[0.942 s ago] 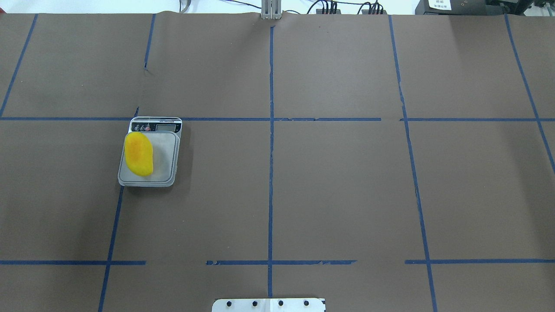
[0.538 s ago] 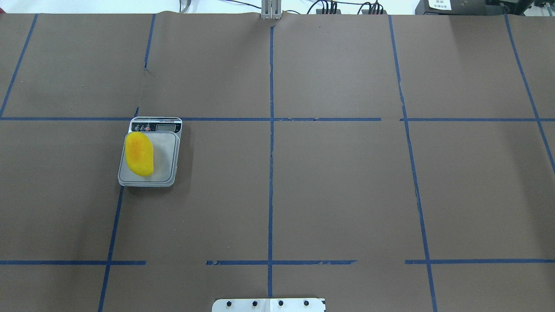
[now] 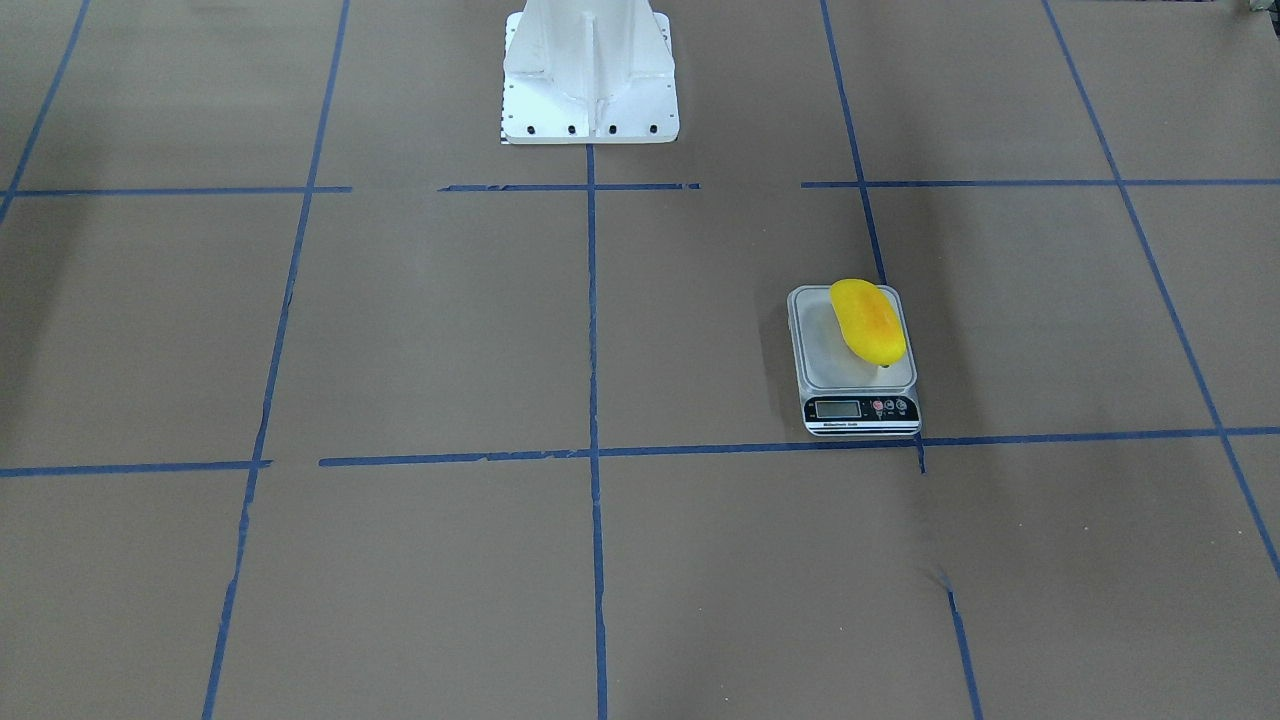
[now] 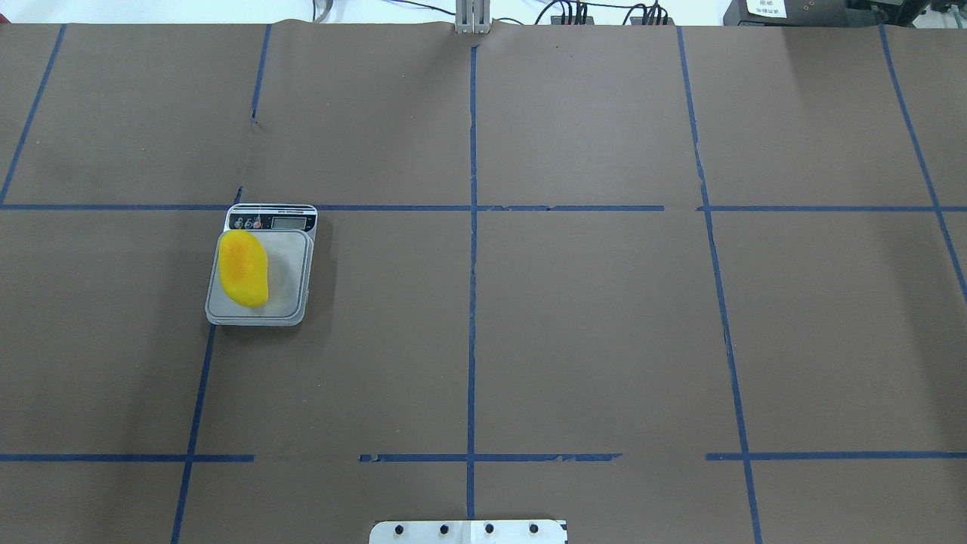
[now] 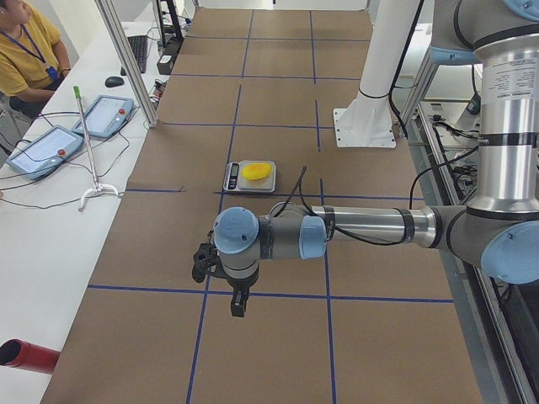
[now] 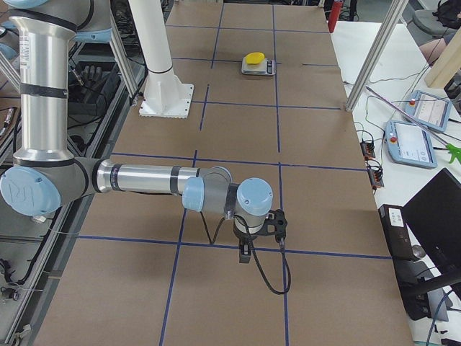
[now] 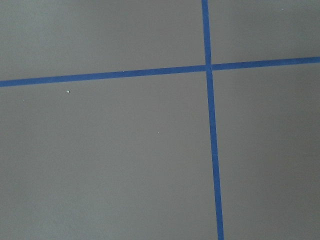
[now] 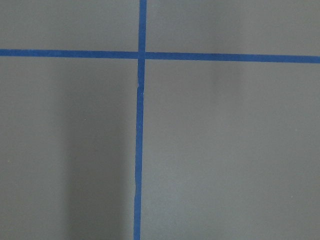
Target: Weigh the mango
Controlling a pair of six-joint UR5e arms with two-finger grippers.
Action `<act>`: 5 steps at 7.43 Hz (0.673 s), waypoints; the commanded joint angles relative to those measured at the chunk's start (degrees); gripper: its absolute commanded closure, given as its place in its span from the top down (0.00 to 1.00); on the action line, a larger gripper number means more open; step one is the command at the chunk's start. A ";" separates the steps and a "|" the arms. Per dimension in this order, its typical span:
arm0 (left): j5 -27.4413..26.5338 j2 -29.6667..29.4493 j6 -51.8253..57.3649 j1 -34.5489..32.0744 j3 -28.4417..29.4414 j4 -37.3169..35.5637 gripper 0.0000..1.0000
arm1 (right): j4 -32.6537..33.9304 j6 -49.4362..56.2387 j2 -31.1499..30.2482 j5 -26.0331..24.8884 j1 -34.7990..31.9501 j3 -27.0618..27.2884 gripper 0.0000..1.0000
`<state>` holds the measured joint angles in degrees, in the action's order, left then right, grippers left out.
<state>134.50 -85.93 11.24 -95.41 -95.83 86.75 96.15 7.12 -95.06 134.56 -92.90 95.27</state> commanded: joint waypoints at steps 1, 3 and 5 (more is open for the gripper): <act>-0.03 0.41 0.10 -0.04 0.12 -0.88 1.00 | 0.00 0.00 -0.04 0.00 0.00 0.00 1.00; -0.03 0.24 0.01 -0.04 -0.58 -5.15 1.00 | 0.00 0.00 0.05 0.00 0.00 0.00 1.00; -0.12 -0.20 -0.07 0.05 -0.50 -7.74 1.00 | 0.00 0.00 -0.04 0.00 0.00 0.00 1.00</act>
<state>134.41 -85.96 11.23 -95.40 -96.34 80.38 96.15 7.12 -95.04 134.56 -92.90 95.27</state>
